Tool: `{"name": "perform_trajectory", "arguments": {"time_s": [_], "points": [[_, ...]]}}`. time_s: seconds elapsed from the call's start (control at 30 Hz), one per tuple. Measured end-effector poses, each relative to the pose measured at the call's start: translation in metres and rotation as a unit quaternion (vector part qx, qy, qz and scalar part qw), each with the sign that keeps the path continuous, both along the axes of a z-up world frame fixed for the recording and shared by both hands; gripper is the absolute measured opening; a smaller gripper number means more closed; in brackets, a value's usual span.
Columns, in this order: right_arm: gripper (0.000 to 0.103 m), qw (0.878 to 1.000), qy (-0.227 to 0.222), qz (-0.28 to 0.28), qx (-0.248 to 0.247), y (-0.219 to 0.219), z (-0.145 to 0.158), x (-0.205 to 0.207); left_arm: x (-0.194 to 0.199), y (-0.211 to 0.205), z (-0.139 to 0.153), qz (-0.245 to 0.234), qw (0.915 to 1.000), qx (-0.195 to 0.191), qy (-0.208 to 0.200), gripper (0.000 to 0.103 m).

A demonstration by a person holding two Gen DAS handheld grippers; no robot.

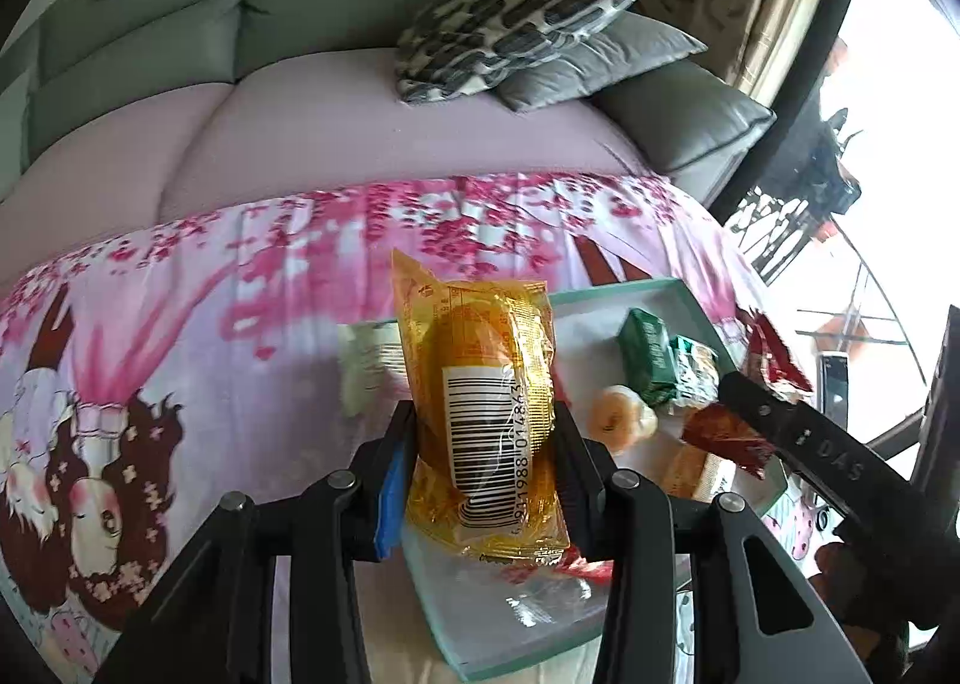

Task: Organize snacks
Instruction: 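Carry the red biscuit bag and orange pack over the tray, then lower both snacks into the tray and open both tools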

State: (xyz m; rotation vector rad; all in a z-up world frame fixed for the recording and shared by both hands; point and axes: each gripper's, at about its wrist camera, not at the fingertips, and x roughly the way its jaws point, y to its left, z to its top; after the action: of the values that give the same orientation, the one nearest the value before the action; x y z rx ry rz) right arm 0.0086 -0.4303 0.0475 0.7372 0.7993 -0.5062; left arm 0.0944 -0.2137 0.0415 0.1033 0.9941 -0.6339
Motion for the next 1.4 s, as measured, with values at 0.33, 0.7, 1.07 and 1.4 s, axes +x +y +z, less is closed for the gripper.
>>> {"name": "perform_trajectory", "arguments": {"time_s": [0.33,0.7,1.07,1.4], "points": [[0.055,1.0,0.022,0.009,0.007,-0.002,-0.011,0.004,0.001,-0.035,-0.002,-0.025,0.9996,0.006,-0.011,0.044],[0.056,0.999,0.048,0.008,0.003,-0.007,-0.019,0.007,0.007,-0.067,-0.021,-0.053,0.9986,-0.003,-0.001,0.044],[0.057,0.997,0.078,-0.001,-0.007,-0.012,-0.028,0.009,0.015,-0.075,-0.039,-0.054,0.9978,-0.013,0.037,0.045],[0.057,0.997,0.081,-0.001,-0.008,-0.012,-0.03,0.009,0.016,-0.068,-0.029,-0.04,0.9985,-0.01,0.035,0.059]]}}
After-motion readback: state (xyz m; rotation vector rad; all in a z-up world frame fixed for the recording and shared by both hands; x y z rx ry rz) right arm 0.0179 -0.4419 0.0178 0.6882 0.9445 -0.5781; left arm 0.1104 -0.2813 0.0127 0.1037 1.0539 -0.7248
